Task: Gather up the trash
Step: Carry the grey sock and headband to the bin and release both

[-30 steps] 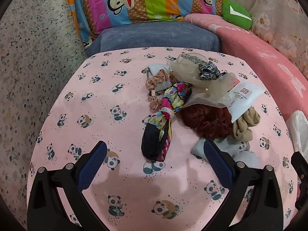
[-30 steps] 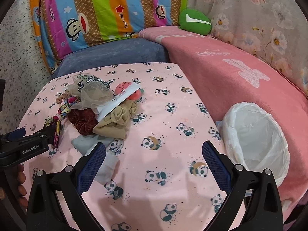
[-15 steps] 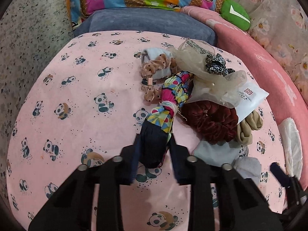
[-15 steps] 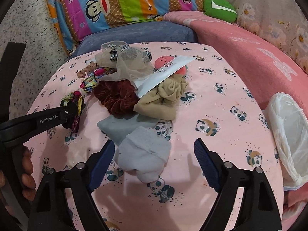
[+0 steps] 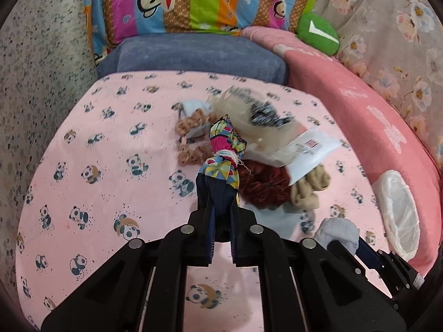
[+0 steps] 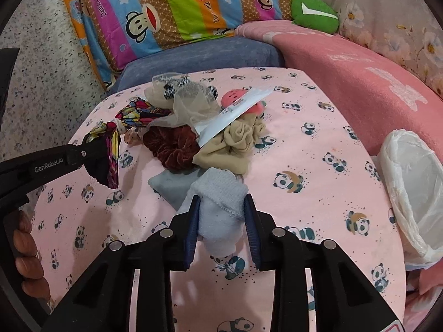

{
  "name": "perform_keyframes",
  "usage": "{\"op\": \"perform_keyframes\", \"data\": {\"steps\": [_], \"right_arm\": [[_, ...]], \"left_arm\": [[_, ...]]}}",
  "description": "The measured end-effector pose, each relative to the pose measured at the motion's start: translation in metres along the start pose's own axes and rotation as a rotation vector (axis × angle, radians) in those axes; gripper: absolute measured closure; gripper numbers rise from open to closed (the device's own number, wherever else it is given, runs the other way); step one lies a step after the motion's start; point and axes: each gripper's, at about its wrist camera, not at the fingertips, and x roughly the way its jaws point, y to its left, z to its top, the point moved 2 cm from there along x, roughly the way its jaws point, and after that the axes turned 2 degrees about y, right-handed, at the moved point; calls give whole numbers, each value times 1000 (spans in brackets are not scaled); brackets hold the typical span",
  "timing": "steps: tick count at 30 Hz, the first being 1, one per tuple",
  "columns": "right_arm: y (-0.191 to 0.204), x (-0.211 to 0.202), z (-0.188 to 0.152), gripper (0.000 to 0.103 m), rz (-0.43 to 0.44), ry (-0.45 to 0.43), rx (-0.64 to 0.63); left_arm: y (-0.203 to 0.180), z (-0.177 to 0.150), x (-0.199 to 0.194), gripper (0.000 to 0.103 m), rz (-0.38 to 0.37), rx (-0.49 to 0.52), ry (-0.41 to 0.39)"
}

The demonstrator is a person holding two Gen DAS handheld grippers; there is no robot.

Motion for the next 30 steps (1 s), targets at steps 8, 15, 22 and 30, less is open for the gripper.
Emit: {"op": "perform_keyframes", "data": {"steps": [8, 15, 22, 30], "right_arm": [[-39, -53, 12, 73, -27, -119, 72], [-94, -88, 13, 73, -100, -192, 164], [-162, -113, 3, 73, -207, -229, 269], [-220, -126, -12, 73, -319, -240, 370]], "left_arm": [[-53, 9, -54, 95, -77, 74, -104], [-128, 9, -70, 95, -176, 182, -131], [-208, -3, -71, 95, -291, 307, -120], [-286, -21, -56, 95, -414, 438, -50]]}}
